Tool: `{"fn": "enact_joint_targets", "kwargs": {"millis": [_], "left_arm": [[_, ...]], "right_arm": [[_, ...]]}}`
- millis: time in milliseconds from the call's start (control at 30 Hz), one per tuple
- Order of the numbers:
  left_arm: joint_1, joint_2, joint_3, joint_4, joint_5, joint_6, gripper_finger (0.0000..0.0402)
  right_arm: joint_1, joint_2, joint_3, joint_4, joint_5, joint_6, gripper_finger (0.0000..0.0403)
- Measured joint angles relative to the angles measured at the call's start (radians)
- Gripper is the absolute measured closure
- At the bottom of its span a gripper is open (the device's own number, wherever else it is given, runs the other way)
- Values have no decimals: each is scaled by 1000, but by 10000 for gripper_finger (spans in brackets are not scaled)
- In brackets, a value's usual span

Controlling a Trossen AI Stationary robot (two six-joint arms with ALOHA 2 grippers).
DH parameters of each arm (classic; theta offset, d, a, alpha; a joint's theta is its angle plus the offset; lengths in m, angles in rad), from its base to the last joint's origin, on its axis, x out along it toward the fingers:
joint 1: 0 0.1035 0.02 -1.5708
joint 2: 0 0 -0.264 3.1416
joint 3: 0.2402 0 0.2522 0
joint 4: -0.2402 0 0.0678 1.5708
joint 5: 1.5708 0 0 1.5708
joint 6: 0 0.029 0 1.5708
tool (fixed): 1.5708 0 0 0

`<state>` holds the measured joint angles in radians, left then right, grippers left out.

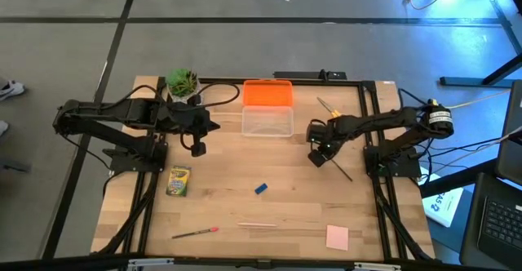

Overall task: Pack school essentials
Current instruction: Put the top black pencil into the orange supply box

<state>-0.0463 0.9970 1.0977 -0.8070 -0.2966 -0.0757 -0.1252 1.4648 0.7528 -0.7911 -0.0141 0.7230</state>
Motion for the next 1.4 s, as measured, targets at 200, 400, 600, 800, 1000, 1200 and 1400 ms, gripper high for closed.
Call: {"fn": "enact_joint_targets", "kwargs": {"millis": [200,400,600,800,1000,1200,1400], "left_arm": [[0,0,0,0,0,0,401],[0,0,0,0,0,0,401],[0,0,0,0,0,-1,401],[0,0,0,0,0,-2,401],[0,0,0,0,0,-4,401],[0,0,0,-1,-1,-1,401],[0,0,0,-1,-1,-1,401]], "right_arm": [[-10,0,178,-70,-50,-78,368],[-54,11,392,-131,34,-248,368],[-116,105,613,-128,118,-468,366],[-158,297,859,-115,129,-684,365],[-186,511,1096,-114,120,-855,365],[-218,682,1260,-119,92,-959,365],[-225,781,1333,-123,39,-970,364]]}}
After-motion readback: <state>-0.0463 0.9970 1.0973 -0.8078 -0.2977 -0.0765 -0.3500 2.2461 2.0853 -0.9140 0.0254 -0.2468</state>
